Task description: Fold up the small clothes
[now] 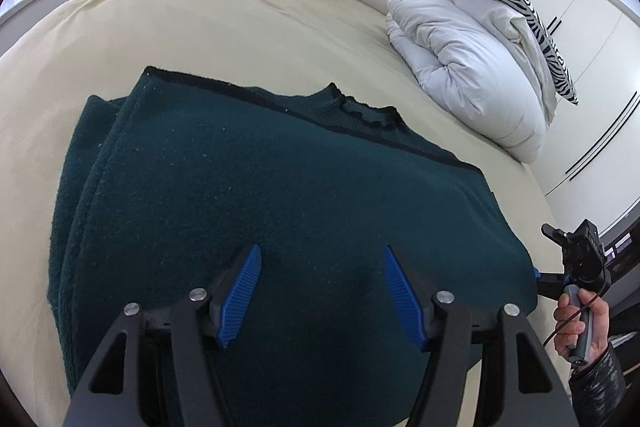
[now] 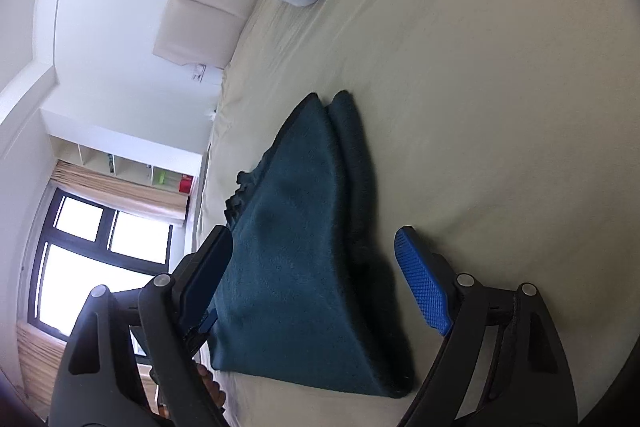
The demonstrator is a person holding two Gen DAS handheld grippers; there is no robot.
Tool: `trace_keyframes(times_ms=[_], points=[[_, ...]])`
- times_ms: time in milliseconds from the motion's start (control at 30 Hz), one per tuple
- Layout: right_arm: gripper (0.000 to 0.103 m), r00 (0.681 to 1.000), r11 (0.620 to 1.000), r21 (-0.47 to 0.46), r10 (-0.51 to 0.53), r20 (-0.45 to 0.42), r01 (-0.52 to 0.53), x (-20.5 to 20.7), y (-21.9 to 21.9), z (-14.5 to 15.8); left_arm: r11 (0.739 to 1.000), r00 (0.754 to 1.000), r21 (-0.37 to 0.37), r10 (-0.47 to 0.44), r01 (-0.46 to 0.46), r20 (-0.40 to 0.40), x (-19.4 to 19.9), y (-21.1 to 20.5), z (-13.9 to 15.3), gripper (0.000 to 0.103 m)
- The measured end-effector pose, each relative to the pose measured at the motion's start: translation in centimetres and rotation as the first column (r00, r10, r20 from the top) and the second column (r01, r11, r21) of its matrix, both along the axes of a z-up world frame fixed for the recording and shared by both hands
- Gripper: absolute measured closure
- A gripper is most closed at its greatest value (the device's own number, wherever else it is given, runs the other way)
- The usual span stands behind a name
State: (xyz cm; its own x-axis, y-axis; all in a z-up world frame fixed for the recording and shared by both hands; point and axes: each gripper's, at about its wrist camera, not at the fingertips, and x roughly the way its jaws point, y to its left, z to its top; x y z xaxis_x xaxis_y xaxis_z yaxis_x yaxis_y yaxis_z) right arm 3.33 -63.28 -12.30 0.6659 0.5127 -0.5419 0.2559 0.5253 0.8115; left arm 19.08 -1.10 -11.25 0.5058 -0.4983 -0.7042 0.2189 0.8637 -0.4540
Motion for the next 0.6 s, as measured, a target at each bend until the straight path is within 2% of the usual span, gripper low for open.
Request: trace_keyframes(times_ms=[233,367,467,533,600], points=[[0.021,0.996,0.993,0.110,0.043,-0.082,-0.034,2.9,1.6,-1.0,1.000,1.000,-0.004,-0.016,0.016,-0.010,0.2,0.3,-1.0,0.039],[0.022,0.989,0.993,0.093,0.083,-0.126,-0.072,4.6,2.8,-1.0,0.999,1.000,-0.031,-0.014,0.014,-0.018,0.2,0.7,-1.3,0.039],[0.036,0.983,0.993,0.086,0.098,-0.153,-0.085,5.7,3.5,-1.4,0.999,1.000,-0.043,-0.016,0.015,-0.024,0.4,0.9,-1.4,0.039],[0.057,0.979,0.993,0.077,0.102,-0.175,-0.089,6.1,3.9,-1.7,0.999,1.000,-0.047,-0.015,0.014,-0.024,0.4,0.9,-1.4,0.039],[0.070,0.977,0.994,0.056,0.100,-0.189,-0.091,6.3,4.3,-2.1,0.999,1.000,-0.049,-0.015,0.014,-0.023,0.4,0.9,-1.4,0.039]])
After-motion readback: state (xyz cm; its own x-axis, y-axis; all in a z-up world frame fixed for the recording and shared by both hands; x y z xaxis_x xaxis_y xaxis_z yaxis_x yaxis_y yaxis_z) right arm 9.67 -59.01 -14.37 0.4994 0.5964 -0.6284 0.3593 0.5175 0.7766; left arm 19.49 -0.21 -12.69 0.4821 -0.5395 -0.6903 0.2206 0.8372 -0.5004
